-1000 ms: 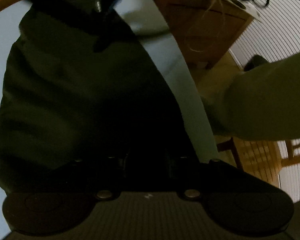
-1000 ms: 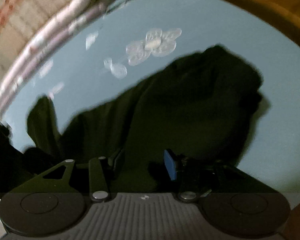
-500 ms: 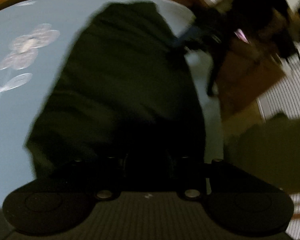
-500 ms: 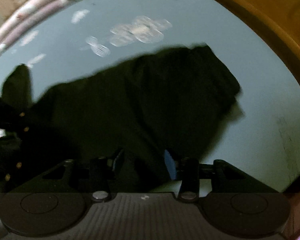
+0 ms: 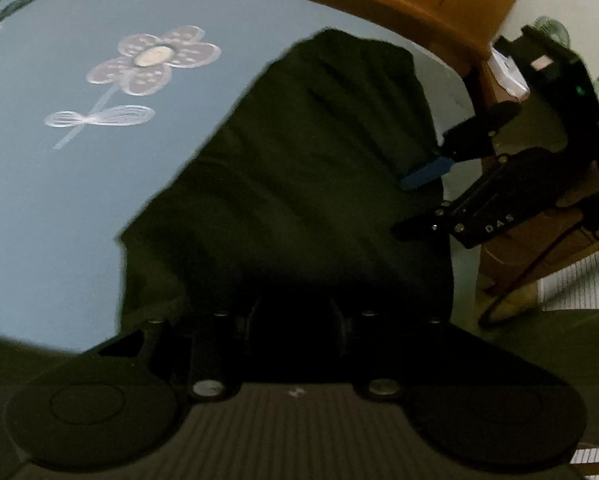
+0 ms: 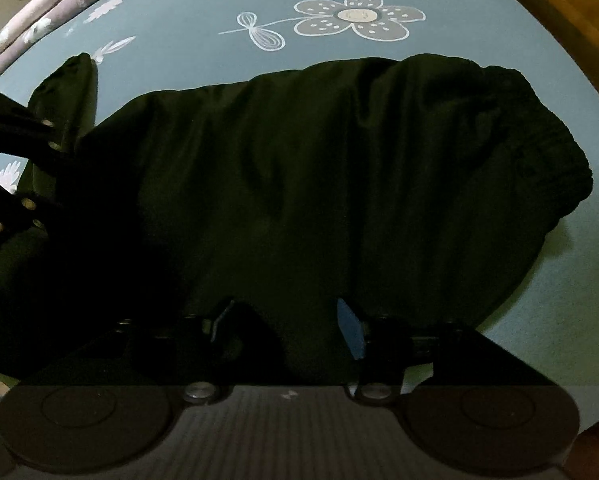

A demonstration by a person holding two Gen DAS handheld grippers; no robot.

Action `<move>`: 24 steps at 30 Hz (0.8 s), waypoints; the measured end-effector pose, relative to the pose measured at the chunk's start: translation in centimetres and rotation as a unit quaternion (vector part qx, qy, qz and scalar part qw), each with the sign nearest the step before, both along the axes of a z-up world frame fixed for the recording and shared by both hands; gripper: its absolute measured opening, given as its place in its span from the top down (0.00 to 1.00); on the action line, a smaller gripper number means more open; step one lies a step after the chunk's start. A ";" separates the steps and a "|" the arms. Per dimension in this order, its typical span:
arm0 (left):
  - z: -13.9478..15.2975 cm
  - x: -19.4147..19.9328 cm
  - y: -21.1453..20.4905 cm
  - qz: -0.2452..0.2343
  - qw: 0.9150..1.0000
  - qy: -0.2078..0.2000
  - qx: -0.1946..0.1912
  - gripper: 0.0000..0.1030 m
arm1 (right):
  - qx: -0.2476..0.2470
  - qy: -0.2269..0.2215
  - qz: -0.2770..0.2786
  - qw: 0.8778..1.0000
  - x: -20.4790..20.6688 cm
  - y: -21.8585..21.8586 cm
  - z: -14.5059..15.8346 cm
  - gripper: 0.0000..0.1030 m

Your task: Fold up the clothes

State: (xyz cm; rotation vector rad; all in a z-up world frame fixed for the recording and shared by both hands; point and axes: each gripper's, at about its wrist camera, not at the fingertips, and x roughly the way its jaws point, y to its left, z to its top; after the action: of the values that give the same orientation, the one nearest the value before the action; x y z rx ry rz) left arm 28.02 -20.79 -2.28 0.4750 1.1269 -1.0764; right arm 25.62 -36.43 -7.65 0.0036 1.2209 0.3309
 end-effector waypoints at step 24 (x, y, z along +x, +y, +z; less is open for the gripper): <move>0.3 3.6 6.5 0.246 0.964 0.085 -0.051 0.65 | 0.046 -0.035 0.055 0.997 0.9 5.2 4.4 0.42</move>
State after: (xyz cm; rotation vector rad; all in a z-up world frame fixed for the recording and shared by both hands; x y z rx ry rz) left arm 31.62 -14.27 -1.98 0.0104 1.2480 -0.7403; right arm 26.55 -31.26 -3.28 0.0045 1.1370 0.4796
